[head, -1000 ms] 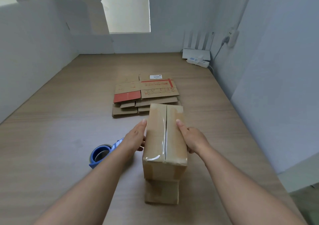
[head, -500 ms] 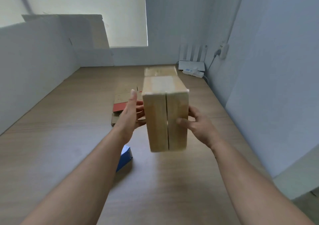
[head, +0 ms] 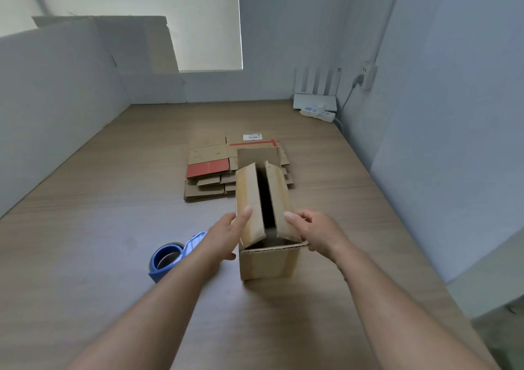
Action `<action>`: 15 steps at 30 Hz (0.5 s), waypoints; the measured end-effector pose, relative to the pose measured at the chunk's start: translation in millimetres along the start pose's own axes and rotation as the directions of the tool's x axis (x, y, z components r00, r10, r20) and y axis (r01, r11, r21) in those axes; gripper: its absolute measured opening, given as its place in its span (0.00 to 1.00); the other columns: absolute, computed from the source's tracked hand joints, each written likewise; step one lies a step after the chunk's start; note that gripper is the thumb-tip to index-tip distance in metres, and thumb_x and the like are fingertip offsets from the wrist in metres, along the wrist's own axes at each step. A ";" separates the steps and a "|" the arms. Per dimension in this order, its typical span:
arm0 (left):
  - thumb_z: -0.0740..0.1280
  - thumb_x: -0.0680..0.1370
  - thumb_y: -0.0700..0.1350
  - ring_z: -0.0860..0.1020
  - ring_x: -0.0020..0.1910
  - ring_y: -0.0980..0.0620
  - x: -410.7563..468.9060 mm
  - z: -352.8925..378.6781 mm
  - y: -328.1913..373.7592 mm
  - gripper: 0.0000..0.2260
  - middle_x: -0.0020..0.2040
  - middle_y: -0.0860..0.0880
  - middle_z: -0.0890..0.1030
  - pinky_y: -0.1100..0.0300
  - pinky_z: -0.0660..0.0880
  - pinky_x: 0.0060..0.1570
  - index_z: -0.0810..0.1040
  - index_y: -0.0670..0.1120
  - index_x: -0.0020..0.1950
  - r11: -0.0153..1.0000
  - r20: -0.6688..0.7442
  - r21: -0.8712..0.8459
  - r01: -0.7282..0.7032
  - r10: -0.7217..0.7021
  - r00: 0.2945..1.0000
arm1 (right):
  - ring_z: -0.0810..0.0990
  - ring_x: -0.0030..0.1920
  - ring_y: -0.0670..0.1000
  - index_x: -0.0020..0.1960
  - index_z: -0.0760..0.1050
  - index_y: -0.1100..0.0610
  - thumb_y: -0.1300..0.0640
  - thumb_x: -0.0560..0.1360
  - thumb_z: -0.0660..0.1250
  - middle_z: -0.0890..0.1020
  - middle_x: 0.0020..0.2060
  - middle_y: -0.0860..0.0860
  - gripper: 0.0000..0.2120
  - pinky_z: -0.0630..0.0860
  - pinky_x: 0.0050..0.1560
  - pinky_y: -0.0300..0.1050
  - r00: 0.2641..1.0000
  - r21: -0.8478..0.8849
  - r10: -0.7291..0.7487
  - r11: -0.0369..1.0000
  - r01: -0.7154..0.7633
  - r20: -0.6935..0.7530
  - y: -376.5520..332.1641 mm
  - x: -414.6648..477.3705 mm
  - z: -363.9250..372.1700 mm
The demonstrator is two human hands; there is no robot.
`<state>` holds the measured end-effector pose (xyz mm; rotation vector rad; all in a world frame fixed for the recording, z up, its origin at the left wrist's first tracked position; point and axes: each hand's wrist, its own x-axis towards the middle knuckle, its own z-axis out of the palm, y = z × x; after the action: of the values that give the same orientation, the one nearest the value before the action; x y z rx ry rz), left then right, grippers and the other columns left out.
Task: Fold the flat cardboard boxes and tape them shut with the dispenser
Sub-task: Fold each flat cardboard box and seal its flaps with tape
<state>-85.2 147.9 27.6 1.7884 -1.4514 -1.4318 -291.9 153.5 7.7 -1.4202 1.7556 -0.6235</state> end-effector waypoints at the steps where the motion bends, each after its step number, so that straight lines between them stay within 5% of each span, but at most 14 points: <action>1: 0.58 0.76 0.67 0.75 0.57 0.48 -0.1 2.6 1.2 0.29 0.62 0.49 0.74 0.47 0.78 0.54 0.67 0.49 0.70 0.996 -0.021 0.085 -0.013 0.014 1.000 | 0.78 0.41 0.50 0.51 0.78 0.52 0.27 0.64 0.59 0.80 0.39 0.46 0.32 0.77 0.46 0.48 1.000 -0.079 -0.011 0.997 0.013 0.020 -5.8 -1.3 1.2; 4: 0.62 0.74 0.67 0.75 0.57 0.48 3.4 9.7 2.0 0.32 0.62 0.47 0.75 0.53 0.75 0.52 0.66 0.46 0.70 0.949 -0.071 0.316 -0.017 0.041 0.997 | 0.79 0.48 0.49 0.55 0.75 0.49 0.25 0.58 0.62 0.80 0.48 0.46 0.36 0.78 0.50 0.51 0.999 -0.320 -0.007 0.947 0.022 0.045 -22.2 -3.7 8.0; 8: 0.64 0.73 0.66 0.74 0.59 0.43 3.0 14.7 2.1 0.34 0.62 0.43 0.73 0.52 0.73 0.52 0.62 0.45 0.70 0.886 -0.155 0.464 0.012 0.068 0.986 | 0.77 0.49 0.52 0.57 0.73 0.53 0.32 0.61 0.64 0.77 0.50 0.50 0.32 0.76 0.49 0.49 1.000 -0.371 -0.003 0.929 0.012 0.025 -28.9 -5.4 15.7; 12: 0.56 0.79 0.52 0.75 0.47 0.45 2.3 10.7 12.3 0.14 0.52 0.41 0.76 0.56 0.70 0.39 0.70 0.43 0.54 0.881 -0.143 0.472 -0.029 0.109 0.984 | 0.73 0.44 0.57 0.41 0.69 0.57 0.52 0.76 0.55 0.76 0.40 0.55 0.11 0.67 0.41 0.48 0.998 -0.270 -0.020 0.963 0.002 -0.062 -35.1 -11.4 15.0; 15: 0.56 0.76 0.45 0.78 0.46 0.41 5.5 0.1 11.3 0.08 0.46 0.40 0.78 0.54 0.73 0.43 0.70 0.42 0.44 0.931 -0.133 0.362 -0.051 0.106 0.985 | 0.68 0.39 0.57 0.33 0.60 0.57 0.59 0.77 0.54 0.68 0.31 0.53 0.14 0.60 0.38 0.47 0.968 -0.245 -0.037 0.969 -0.026 -0.248 -33.6 -17.6 15.5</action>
<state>-90.9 138.9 34.4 1.9740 -1.7670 -1.0132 -258.5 163.3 29.4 -1.5689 2.0893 -0.6272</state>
